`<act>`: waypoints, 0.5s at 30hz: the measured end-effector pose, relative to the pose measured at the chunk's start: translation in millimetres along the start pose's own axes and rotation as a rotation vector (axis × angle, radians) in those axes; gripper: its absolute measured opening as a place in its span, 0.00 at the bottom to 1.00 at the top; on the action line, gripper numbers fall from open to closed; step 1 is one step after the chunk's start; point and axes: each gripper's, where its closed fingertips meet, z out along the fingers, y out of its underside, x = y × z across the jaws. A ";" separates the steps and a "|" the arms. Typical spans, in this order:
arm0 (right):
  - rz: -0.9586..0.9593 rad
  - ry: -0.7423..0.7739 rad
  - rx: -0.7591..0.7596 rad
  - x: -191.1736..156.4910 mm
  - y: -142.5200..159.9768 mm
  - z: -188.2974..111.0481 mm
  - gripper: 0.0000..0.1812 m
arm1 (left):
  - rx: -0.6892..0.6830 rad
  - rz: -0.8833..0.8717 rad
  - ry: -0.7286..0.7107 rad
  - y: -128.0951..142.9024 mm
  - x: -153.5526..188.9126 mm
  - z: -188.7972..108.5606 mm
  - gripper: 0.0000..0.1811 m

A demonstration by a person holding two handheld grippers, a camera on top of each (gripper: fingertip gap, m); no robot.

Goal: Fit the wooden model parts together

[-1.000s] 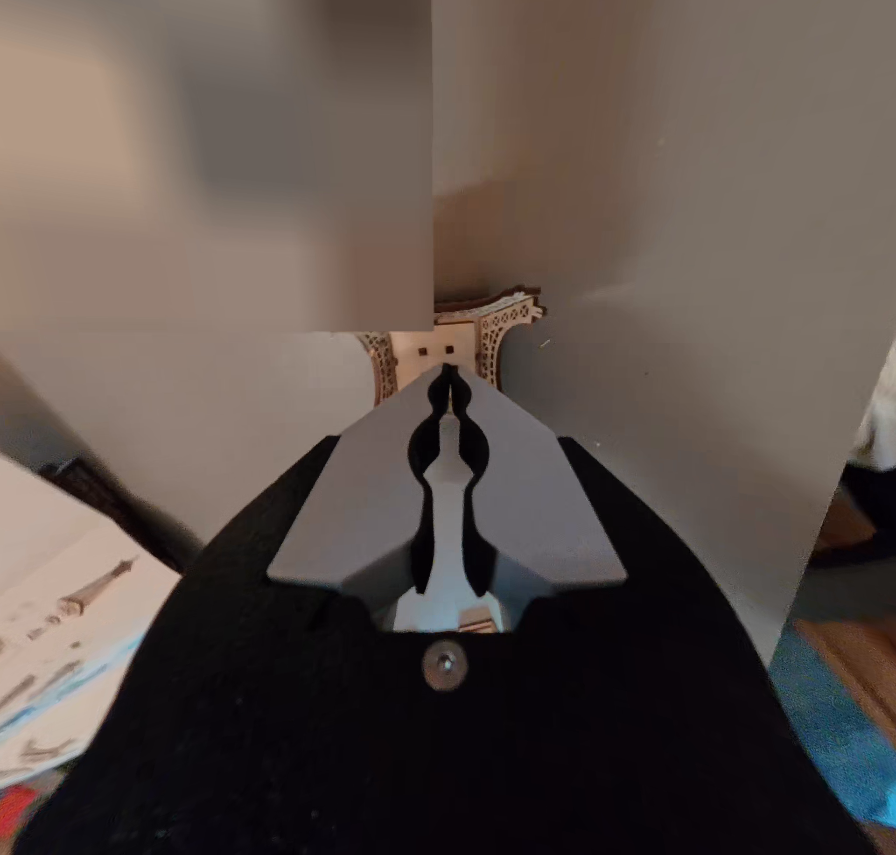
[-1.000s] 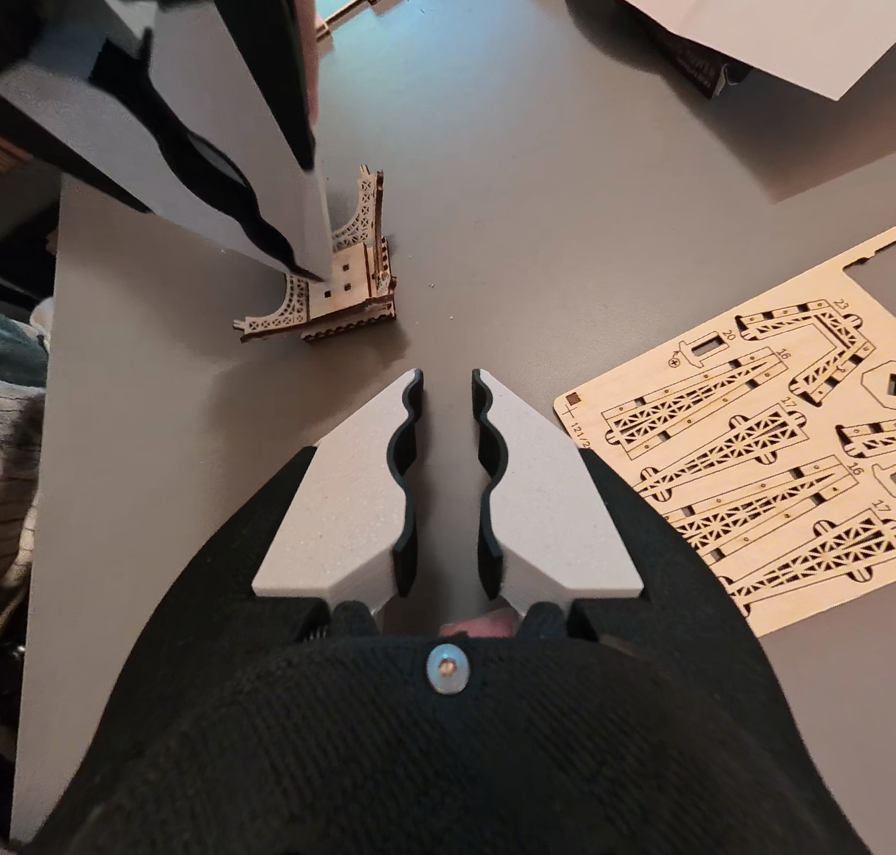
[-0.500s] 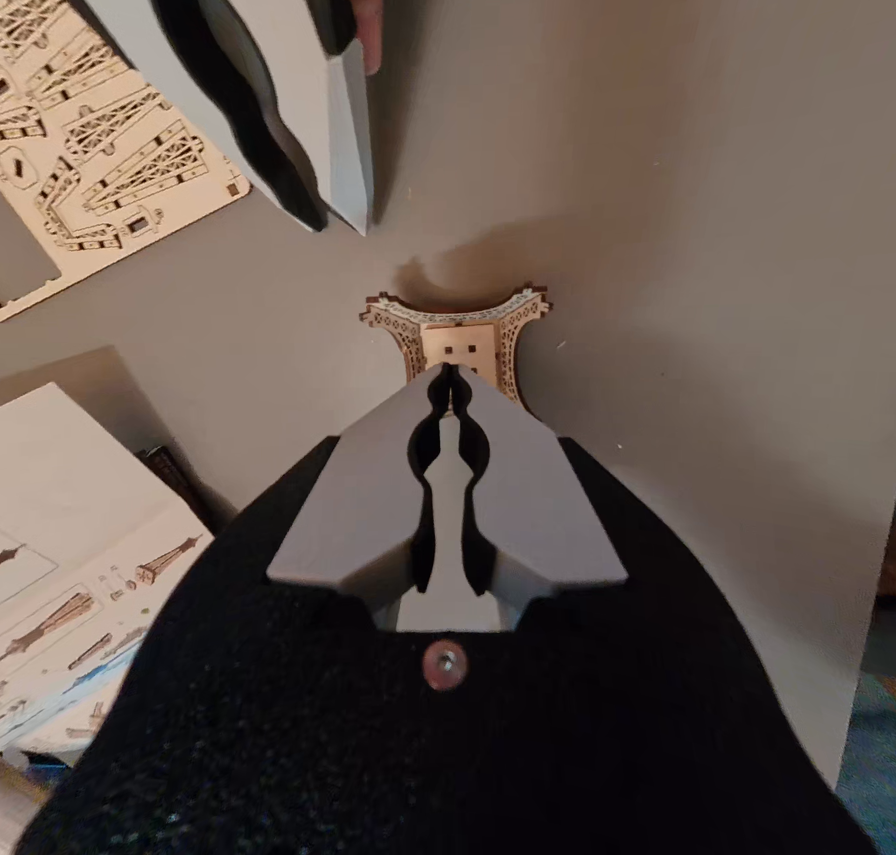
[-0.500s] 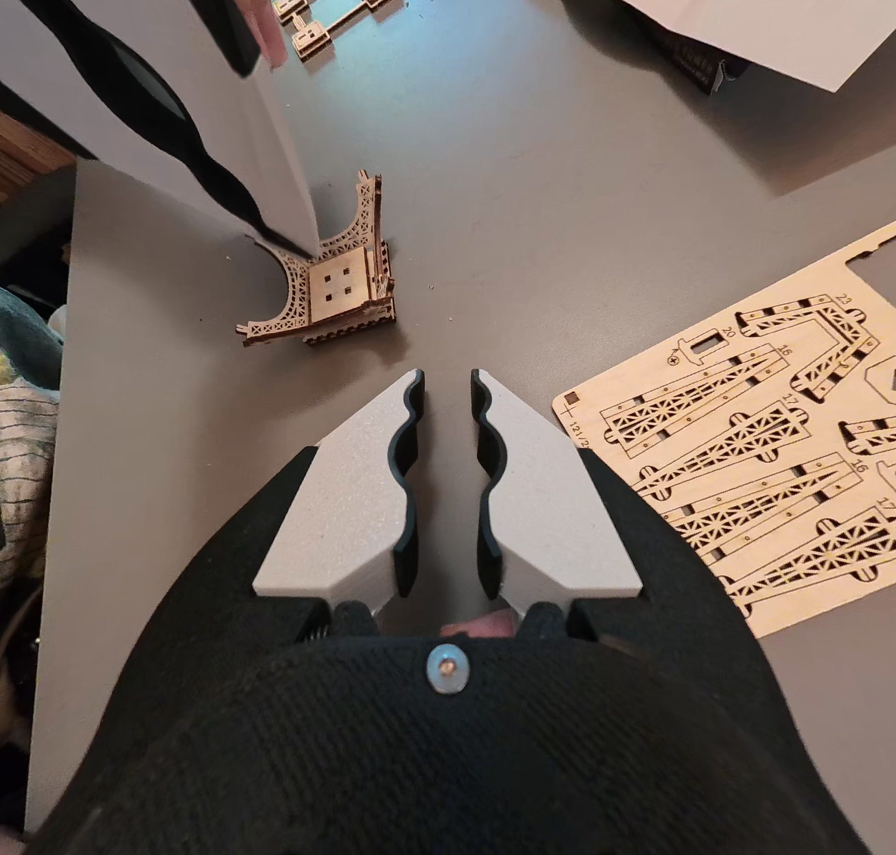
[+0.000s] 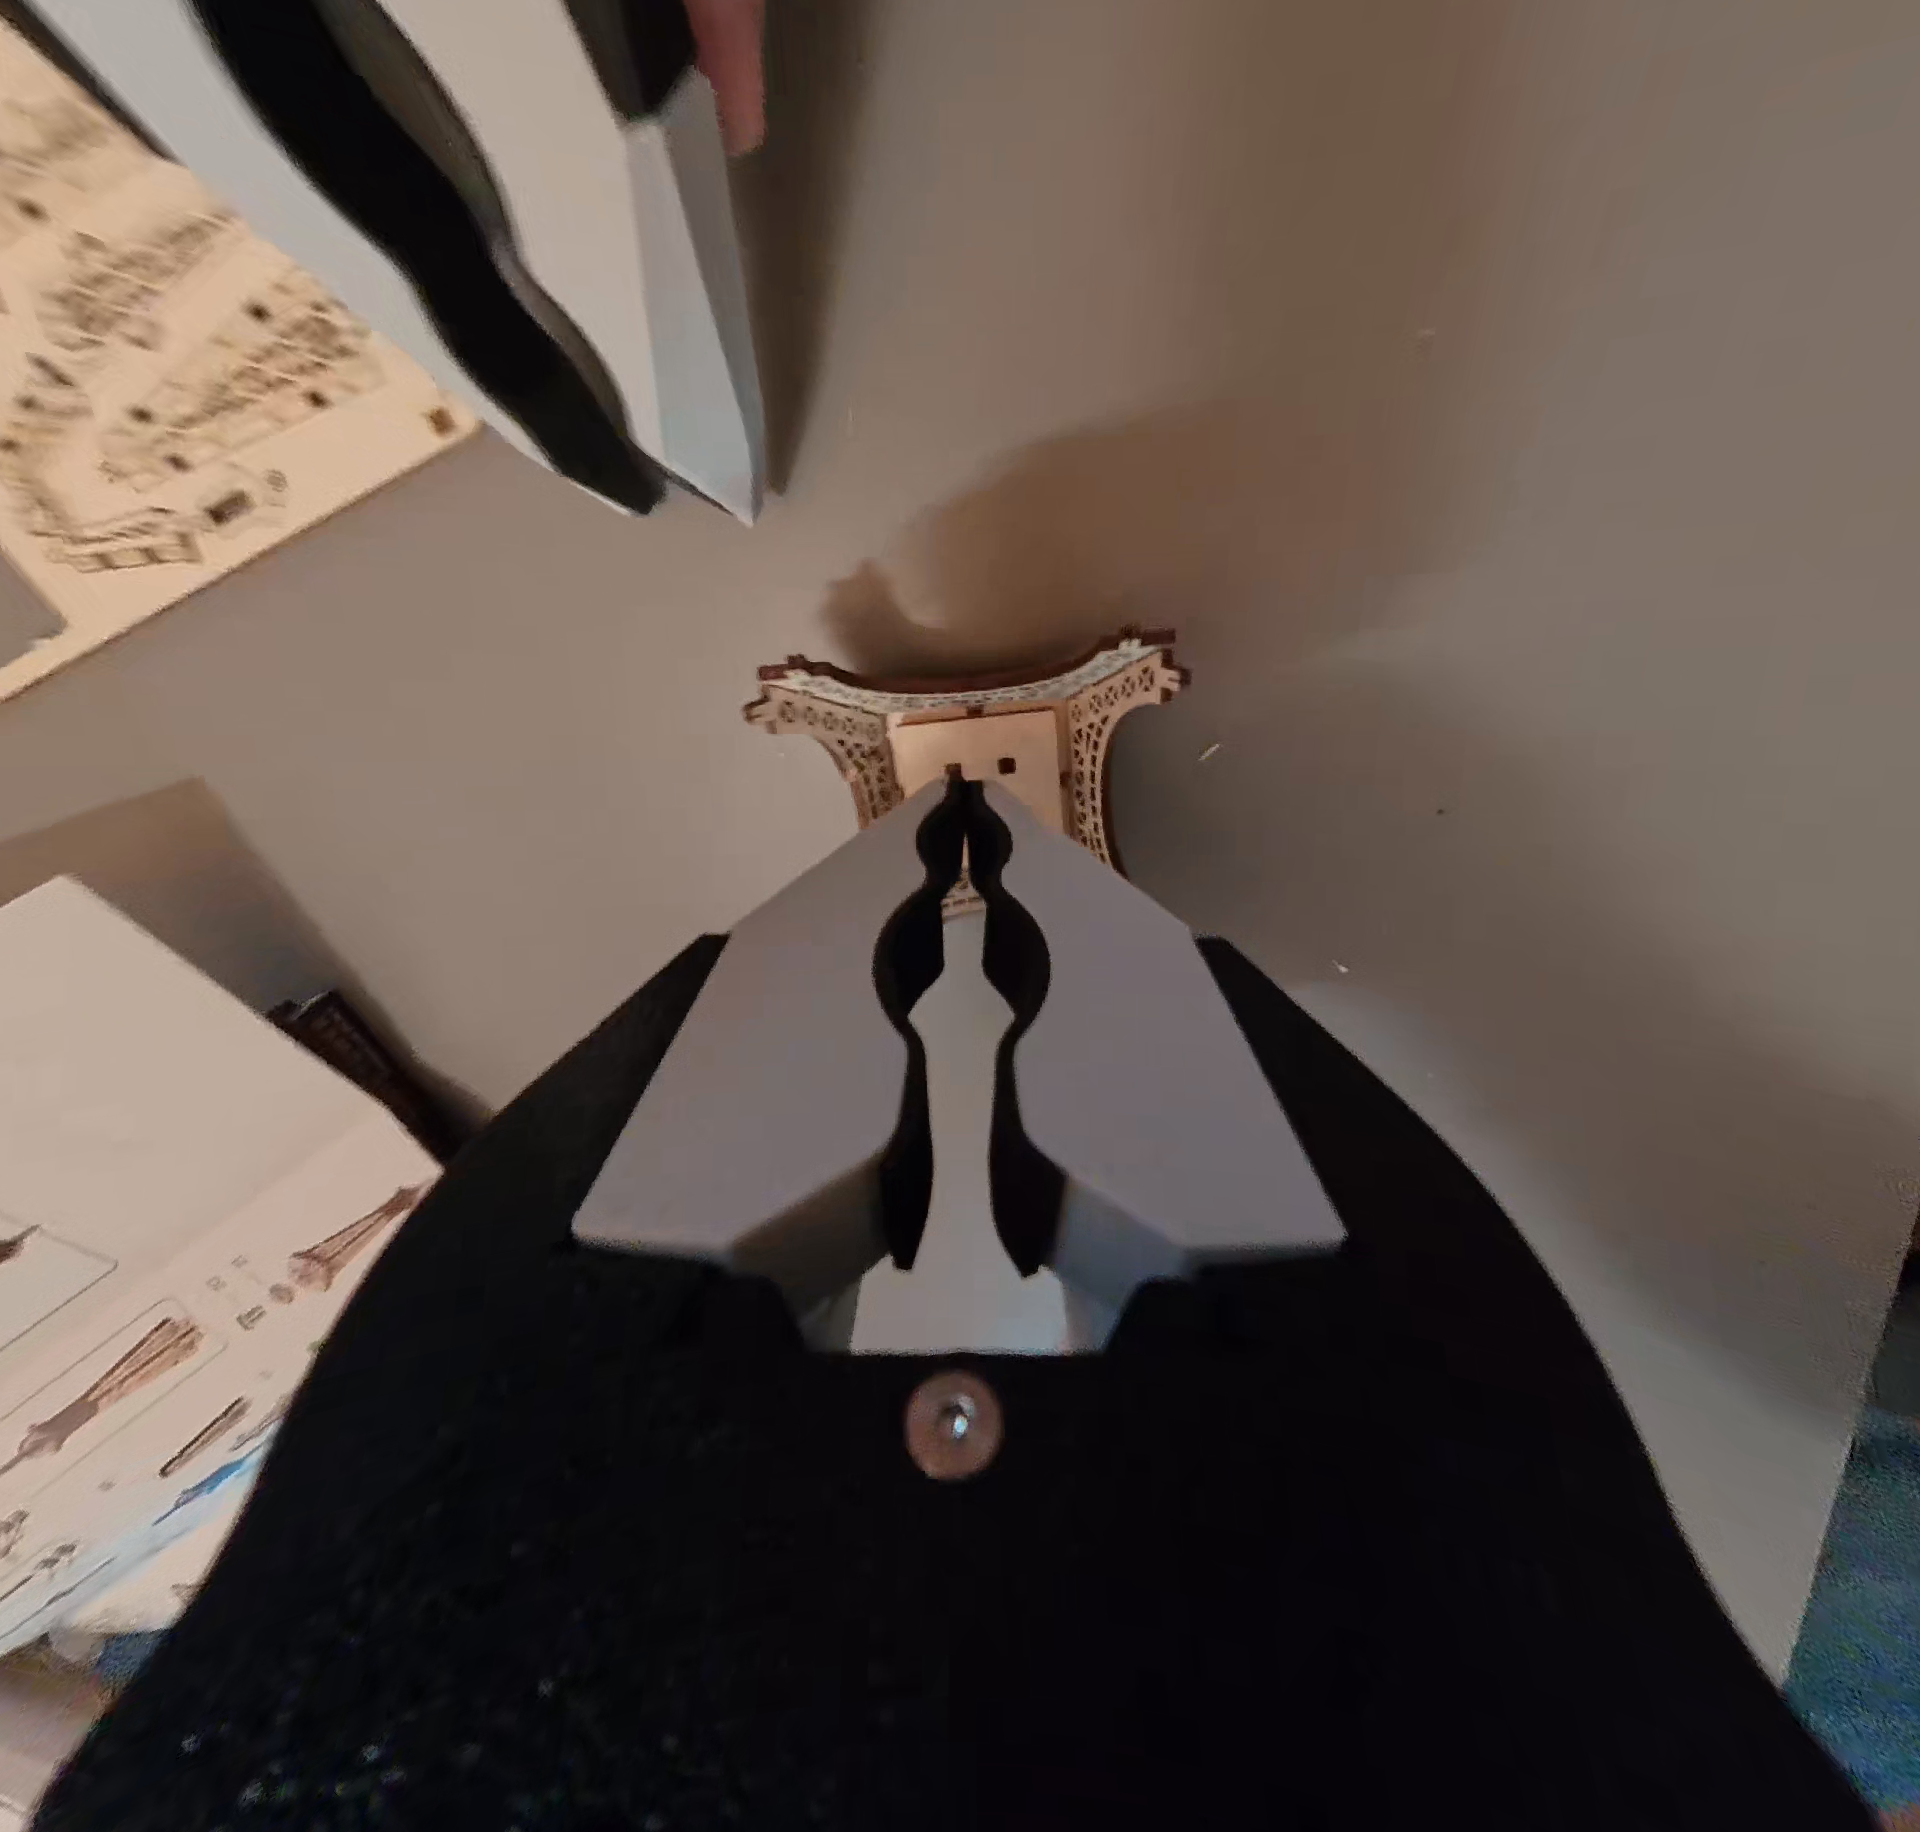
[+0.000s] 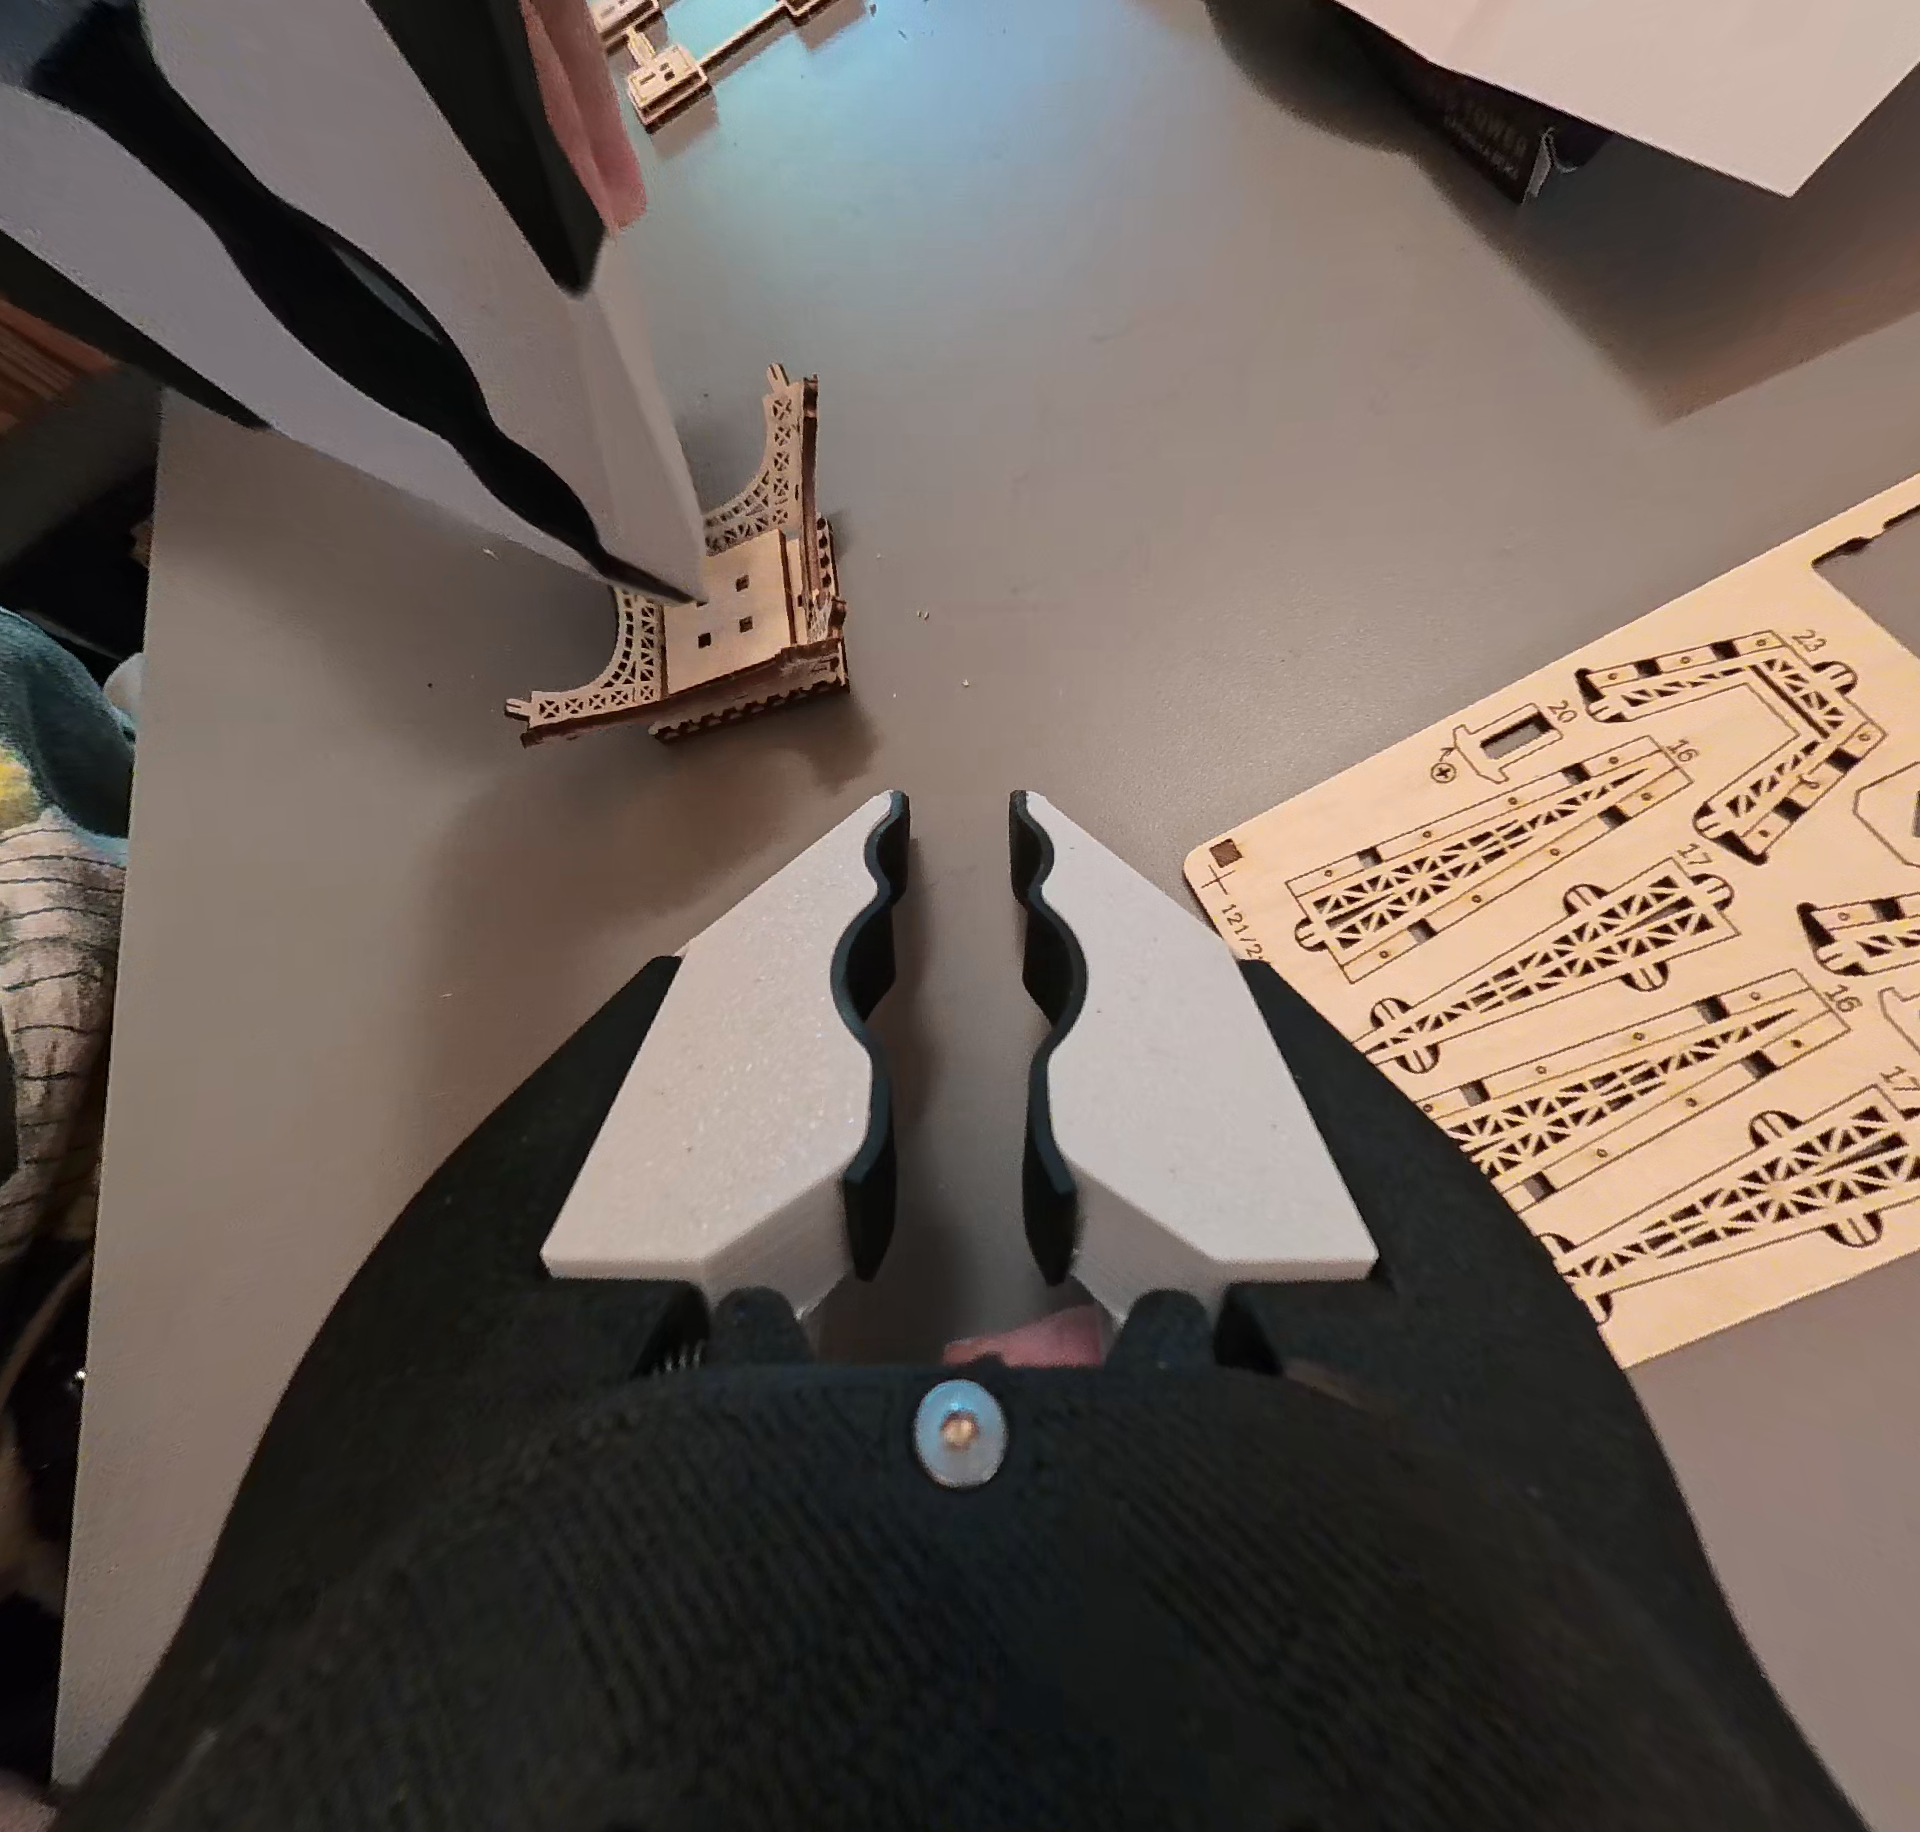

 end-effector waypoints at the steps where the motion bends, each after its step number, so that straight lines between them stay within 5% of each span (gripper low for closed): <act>1: 0.000 0.000 0.000 -0.1 0.0 0.0 0.09 | -0.027 0.005 0.019 3.7 3.0 8.2 0.00; 15: 0.004 -0.001 0.001 0.0 -0.1 -0.3 0.09 | -0.064 0.010 -0.003 9.6 2.6 6.7 0.00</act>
